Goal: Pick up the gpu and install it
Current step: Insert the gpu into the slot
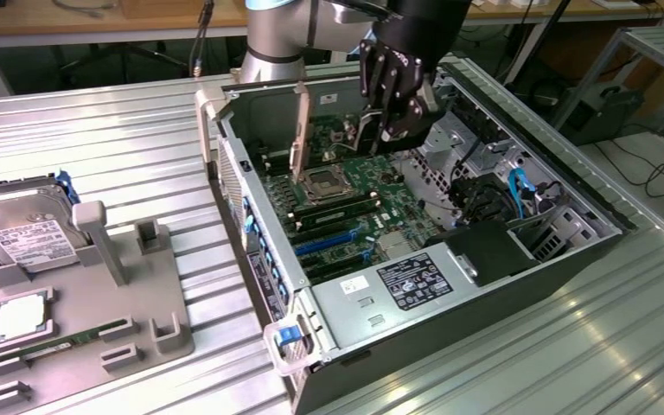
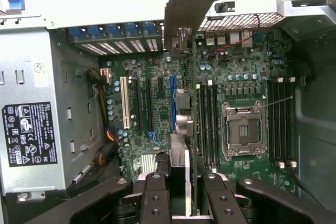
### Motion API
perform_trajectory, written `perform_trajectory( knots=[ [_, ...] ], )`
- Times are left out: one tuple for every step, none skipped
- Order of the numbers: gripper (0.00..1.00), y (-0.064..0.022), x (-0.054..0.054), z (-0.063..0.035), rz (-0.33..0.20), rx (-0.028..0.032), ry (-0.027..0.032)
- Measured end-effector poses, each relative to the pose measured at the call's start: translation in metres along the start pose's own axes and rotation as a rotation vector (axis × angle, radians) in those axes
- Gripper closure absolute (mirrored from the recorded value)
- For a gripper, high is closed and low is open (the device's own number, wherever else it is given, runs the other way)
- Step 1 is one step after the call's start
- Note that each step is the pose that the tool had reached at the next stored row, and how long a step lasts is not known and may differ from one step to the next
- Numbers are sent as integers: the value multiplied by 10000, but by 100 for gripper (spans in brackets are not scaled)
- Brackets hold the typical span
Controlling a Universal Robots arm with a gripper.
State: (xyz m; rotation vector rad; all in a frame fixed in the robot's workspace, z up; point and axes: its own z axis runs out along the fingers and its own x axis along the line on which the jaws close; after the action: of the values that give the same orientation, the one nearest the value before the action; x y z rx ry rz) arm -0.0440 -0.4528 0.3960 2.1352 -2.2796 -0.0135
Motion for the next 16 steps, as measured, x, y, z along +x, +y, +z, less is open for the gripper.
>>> perform_trajectory(
  knots=[
    [72,0,0,2,0,0,0],
    [72,0,0,5,0,-1,-1],
    [72,0,0,9,0,0,-1],
    [72,0,0,12,0,-1,-1],
    [72,0,0,15,0,-2,1],
    [72,0,0,17,0,-2,1],
    [72,0,0,20,0,-3,1],
    [72,0,0,24,0,-4,-1],
    [72,-1,0,26,0,-6,0],
    [72,-1,0,28,0,-8,1],
    [72,-1,0,30,-1,-10,1],
    [72,-1,0,36,0,-13,1],
    [72,-1,0,39,1,-15,1],
    [72,-1,0,41,1,-17,1],
    [72,-1,0,45,0,-21,1],
    [72,-1,0,48,0,-25,1]
  ],
)
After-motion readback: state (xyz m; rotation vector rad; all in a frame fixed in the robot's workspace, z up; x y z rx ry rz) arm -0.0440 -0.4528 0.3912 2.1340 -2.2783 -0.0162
